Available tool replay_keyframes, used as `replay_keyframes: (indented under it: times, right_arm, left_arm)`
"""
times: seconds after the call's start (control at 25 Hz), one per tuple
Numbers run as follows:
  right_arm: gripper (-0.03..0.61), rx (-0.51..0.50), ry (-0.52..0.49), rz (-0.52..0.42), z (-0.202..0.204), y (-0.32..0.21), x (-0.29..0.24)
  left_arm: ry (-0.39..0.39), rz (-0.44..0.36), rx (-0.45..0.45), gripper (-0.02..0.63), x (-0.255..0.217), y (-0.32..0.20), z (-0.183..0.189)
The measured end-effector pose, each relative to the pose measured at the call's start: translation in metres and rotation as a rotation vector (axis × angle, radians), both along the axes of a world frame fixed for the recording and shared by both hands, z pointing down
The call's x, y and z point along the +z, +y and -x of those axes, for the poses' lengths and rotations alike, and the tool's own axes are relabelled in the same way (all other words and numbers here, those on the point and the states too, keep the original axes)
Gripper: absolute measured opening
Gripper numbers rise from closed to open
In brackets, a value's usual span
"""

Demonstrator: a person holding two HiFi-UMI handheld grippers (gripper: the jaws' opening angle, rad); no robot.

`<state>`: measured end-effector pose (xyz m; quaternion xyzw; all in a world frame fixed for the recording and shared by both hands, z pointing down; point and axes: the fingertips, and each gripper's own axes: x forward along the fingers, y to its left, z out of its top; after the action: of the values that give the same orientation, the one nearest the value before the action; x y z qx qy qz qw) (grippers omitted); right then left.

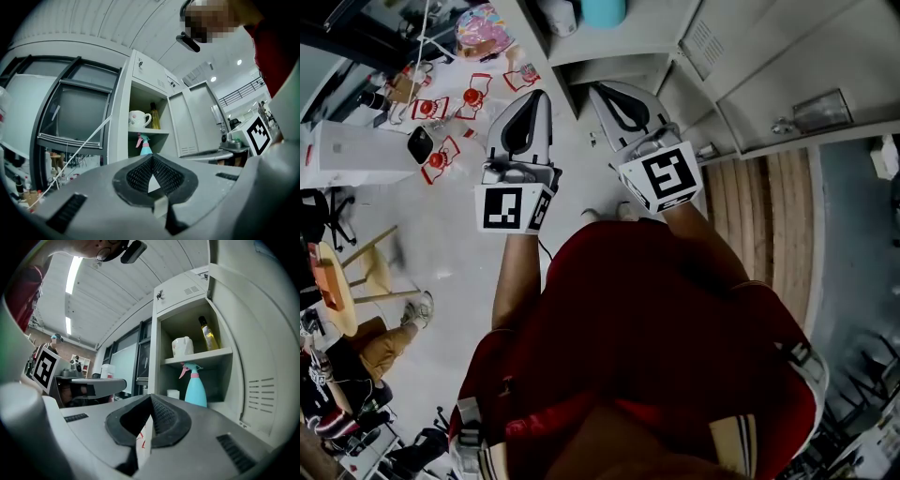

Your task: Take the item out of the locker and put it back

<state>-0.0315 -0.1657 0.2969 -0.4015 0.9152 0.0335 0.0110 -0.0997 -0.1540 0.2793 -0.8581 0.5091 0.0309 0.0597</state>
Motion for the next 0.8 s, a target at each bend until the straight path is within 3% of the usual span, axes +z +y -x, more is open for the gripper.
replay_keyframes:
  times: [0.8]
  right_arm:
    - [-0.003, 0.007, 0.004, 0.011, -0.0053, 0.0044, 0.0036]
  left_arm:
    - [0.01, 0.009, 0.015, 0.006, 0.0032, 0.0014, 0.0002]
